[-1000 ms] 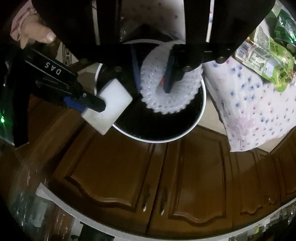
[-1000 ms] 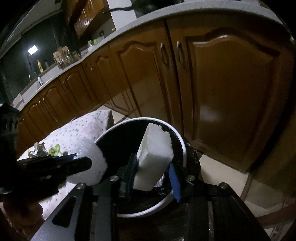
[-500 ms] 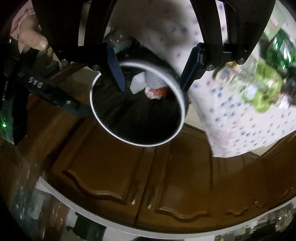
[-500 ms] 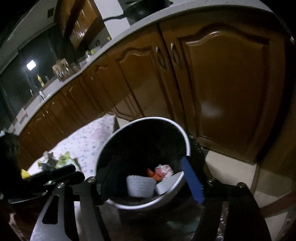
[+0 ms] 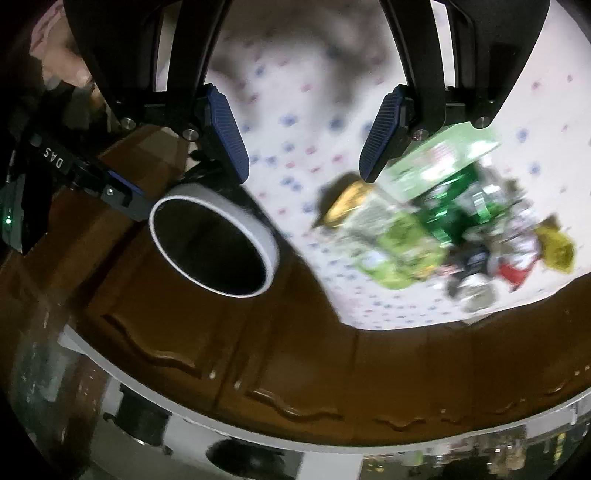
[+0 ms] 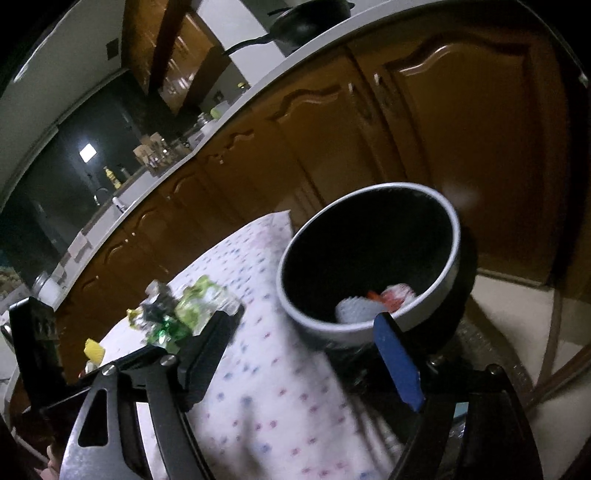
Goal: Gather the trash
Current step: 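Grasp the green drink pouch with the right tool while the left tool grasps the green juice carton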
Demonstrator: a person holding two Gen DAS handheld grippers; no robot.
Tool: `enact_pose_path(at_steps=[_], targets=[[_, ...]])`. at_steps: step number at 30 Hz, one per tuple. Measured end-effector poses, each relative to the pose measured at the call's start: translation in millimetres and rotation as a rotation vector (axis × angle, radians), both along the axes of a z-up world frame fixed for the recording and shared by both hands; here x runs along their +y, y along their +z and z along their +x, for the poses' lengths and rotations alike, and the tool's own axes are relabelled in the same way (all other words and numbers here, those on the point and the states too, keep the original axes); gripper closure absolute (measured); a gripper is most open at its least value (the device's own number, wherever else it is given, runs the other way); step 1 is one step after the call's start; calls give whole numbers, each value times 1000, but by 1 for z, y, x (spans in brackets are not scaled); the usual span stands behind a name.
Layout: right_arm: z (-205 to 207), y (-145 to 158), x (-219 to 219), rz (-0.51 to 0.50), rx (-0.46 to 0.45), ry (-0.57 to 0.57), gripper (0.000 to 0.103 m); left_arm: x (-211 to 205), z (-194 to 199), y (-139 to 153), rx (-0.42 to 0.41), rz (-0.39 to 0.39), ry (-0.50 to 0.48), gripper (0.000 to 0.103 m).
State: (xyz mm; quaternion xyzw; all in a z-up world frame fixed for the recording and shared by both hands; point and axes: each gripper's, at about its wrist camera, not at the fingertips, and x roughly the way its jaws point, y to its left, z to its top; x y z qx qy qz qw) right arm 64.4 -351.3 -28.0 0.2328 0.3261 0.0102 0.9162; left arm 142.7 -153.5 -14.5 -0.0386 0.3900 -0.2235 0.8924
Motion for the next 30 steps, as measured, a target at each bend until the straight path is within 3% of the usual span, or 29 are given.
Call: enact_pose_path(at_steps=[17,19,24,30], targets=[[12,-13,73,-38,33,175,22,90,-19,-10,-20,29,119,36],[17,-14,78,-45,38,203,22,92,-14,-12,-27,45,100,31],[32,-16,87,-71,45,248,22,85,1,-20,-50,105,35,30],[55,-15,94,-96,57,298,22,75,23,-38,-23,142,-30,29]])
